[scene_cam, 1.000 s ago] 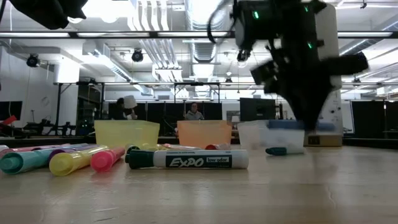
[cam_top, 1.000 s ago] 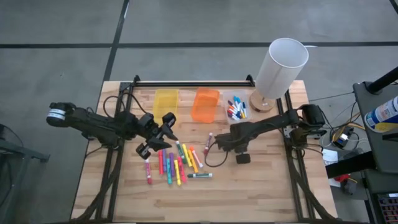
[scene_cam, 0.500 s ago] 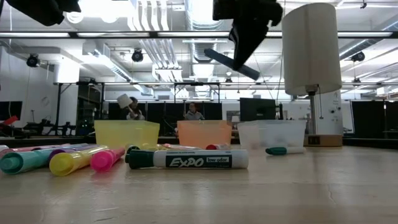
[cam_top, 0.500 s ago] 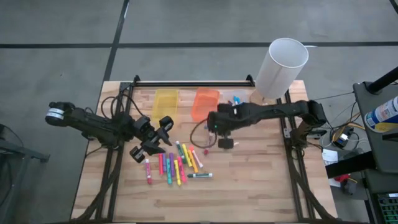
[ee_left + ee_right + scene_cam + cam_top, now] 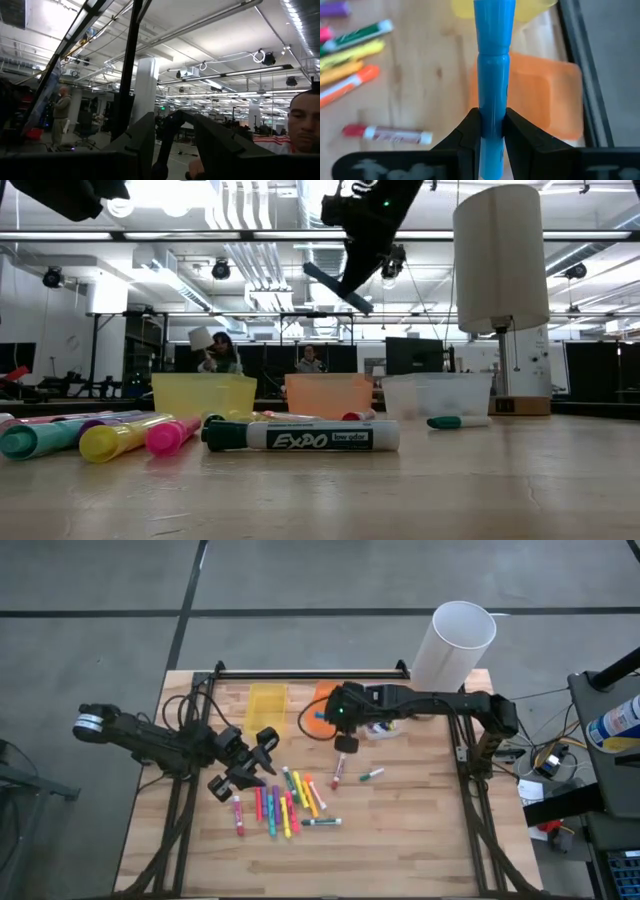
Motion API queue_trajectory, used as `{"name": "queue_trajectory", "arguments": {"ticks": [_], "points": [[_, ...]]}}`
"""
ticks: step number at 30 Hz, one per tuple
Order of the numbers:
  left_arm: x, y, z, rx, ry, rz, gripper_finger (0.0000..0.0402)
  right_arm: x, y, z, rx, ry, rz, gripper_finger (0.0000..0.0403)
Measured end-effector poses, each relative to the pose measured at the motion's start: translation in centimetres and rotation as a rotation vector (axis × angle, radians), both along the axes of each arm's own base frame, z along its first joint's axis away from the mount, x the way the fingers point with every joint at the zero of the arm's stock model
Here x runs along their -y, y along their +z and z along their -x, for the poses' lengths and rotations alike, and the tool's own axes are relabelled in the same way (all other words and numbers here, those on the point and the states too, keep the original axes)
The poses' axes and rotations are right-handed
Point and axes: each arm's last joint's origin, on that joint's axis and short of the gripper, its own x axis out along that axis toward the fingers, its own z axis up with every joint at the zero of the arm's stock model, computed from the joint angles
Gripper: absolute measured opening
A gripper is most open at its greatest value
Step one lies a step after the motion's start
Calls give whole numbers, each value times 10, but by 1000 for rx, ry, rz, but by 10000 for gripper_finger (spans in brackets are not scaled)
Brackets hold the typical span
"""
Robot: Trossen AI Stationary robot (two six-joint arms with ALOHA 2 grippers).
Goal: Pick & Place Markers
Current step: Put the blue highlighter into the orange bin
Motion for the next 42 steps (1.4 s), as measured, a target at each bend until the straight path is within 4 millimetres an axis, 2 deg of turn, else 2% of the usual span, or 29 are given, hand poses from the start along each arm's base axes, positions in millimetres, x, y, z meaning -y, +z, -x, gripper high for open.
{"name": "queue_trajectory", "arguments": {"ticks": [10,16,22,26,32,42], "points": [[0,0,0,-4,-5,4,133,55,-16,-15,147,-196,-57,59],[1,0,1,-14,-36,7,133,82,-42,-18,91,-274,-79,59],[1,0,1,-17,-40,9,133,100,-81,-27,24,-294,-131,59],[1,0,1,-23,-60,8,133,107,-107,-30,-41,-310,-151,59],[1,0,1,-23,-62,7,133,113,-127,-31,-92,-321,-173,59],[1,0,1,-24,-66,4,133,113,-129,-31,-92,-323,-182,66]]}}
